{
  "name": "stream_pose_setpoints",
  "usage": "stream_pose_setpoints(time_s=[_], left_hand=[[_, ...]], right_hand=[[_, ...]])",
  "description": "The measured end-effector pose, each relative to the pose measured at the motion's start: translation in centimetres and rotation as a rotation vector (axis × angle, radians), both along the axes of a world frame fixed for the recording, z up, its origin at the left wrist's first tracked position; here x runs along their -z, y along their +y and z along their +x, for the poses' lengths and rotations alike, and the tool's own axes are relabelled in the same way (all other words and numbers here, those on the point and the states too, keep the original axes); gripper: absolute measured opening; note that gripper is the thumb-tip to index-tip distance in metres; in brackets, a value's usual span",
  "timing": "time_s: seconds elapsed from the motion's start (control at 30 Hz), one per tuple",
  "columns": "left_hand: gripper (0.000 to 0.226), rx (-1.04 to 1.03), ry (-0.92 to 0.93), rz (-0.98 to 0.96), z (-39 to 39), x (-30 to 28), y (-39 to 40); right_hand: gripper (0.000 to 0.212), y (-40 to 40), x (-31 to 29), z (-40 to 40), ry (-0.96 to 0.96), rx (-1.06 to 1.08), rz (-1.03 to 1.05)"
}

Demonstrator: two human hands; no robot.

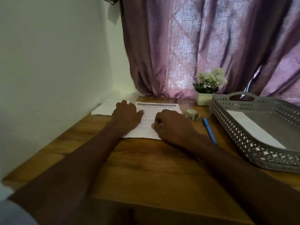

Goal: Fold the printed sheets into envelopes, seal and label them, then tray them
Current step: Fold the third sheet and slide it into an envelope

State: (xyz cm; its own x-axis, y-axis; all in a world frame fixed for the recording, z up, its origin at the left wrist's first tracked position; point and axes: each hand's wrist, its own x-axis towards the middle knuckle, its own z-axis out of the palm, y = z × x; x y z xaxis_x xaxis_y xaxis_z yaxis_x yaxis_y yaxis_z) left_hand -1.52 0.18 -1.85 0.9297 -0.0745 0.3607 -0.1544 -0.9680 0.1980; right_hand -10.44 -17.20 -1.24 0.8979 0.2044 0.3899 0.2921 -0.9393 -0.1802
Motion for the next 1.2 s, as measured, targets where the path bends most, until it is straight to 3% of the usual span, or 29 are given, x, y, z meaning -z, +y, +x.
stream_pose_setpoints(time_s=[0.13, 0.33, 0.63, 1.0, 1.2], left_hand=[[0.069, -0.028, 0.038, -0.046, 0.0, 0.0, -0.5], [0.071, -0.11, 0.07, -0.127, 0.0, -0.3, -1.2], [0.043, -0.051, 0.058, -0.357, 0.7, -0.8, -1.0], [0.041, 0.008, 0.276, -1.173, 1.0, -2.7, 0.8], [0.032, 0.139, 0.334, -1.454, 0.9, -2.6, 1.4]], right_hand=[[0.017, -0.5, 0.2, 0.3, 0.023, -0.036, 0.065], [0.02, -0.9, 0.4, 0.7, 0.073, -0.077, 0.059], [0.02, -1.0, 0.3, 0.8, 0.14, -0.121, 0.03], [0.031, -1.1, 0.5, 1.0, 0.163, -0.116, 0.023], [0.031, -1.1, 0.2, 0.8, 0.142, -0.137, 0.016]])
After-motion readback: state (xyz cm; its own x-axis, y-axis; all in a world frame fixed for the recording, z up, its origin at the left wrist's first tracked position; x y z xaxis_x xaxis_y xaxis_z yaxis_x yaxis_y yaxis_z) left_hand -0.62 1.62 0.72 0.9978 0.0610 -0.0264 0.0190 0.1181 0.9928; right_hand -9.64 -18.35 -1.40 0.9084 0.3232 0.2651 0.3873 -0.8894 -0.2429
